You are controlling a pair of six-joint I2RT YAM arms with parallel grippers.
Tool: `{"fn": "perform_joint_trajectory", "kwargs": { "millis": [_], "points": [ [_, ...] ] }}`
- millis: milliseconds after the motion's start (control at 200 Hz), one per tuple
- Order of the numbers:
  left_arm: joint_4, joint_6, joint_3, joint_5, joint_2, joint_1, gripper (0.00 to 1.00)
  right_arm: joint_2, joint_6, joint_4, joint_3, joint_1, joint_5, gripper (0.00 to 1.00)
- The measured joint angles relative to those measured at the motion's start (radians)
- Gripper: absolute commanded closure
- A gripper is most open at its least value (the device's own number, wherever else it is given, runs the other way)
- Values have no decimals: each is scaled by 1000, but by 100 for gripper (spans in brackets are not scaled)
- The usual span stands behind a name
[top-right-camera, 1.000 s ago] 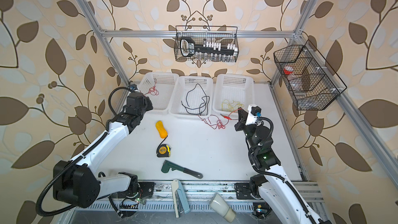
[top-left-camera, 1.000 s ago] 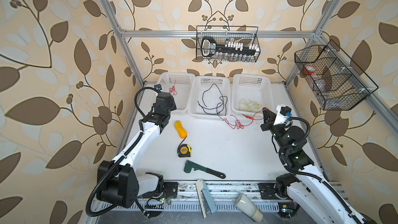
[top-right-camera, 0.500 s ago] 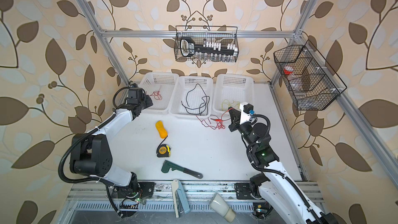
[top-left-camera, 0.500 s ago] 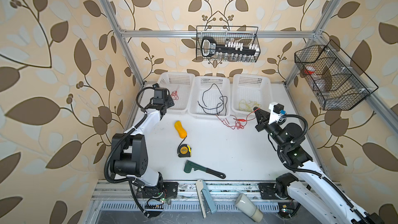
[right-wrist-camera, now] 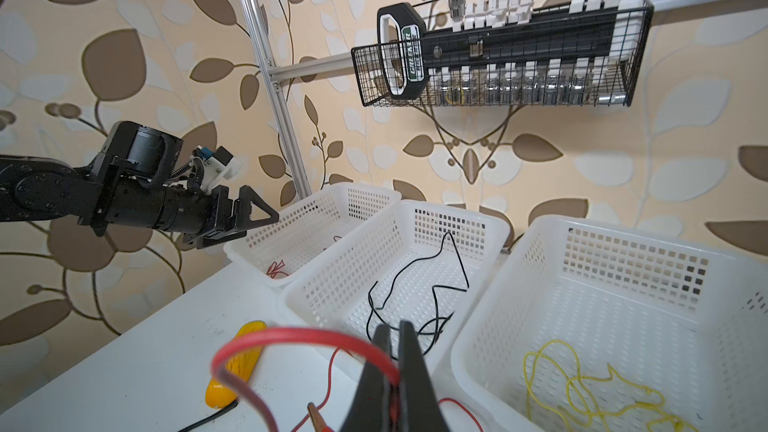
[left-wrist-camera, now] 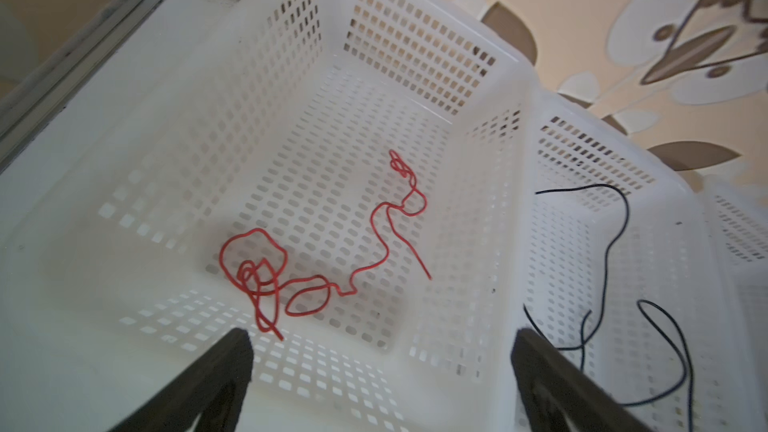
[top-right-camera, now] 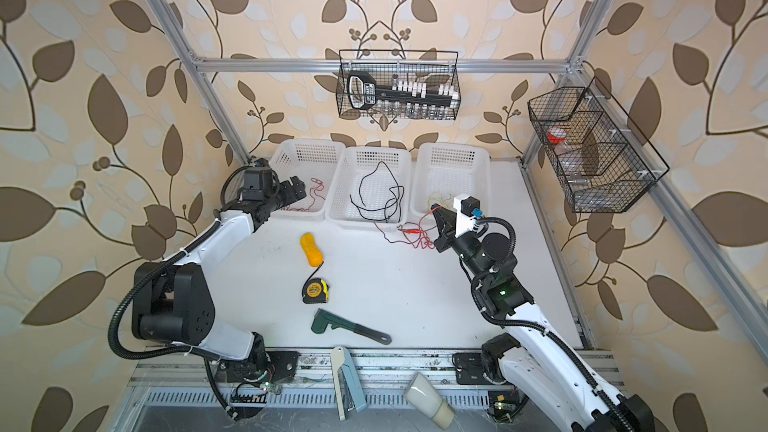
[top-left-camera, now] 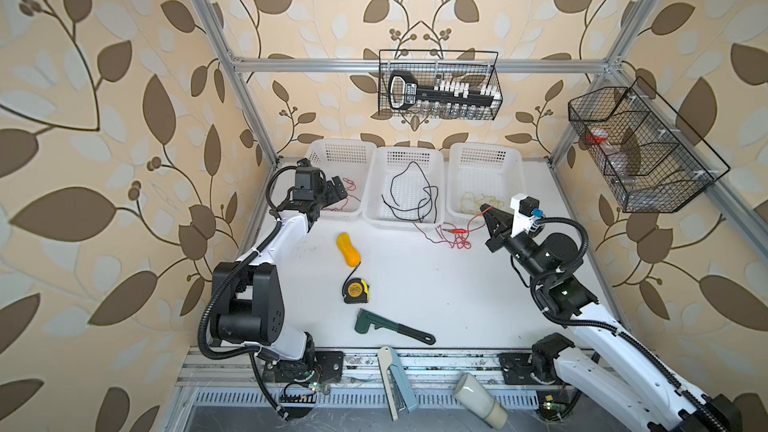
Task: Untangle the cables
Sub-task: 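Lower the red bundle into the empty basket and open the left gripper, then move the left gripper back to the red wire held by the right gripper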
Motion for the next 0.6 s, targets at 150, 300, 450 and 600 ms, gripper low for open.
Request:
{"fn": "perform_joint_trajectory", "kwargs": {
  "millis": [150,300,450,600],
  "points": [
    [13,40,0,100,-74,-36,1,33,4,10,25,2,6,100],
    [16,138,-2,192,-133,-137,1,64,9,20,39,2,10,100],
    [38,280,-53,262,-184,-248,1,81,11,21,51,3,14,100],
    [45,387,-121,354,-228,-313,1,103,11,12,82,2,17,100]
  ]
}}
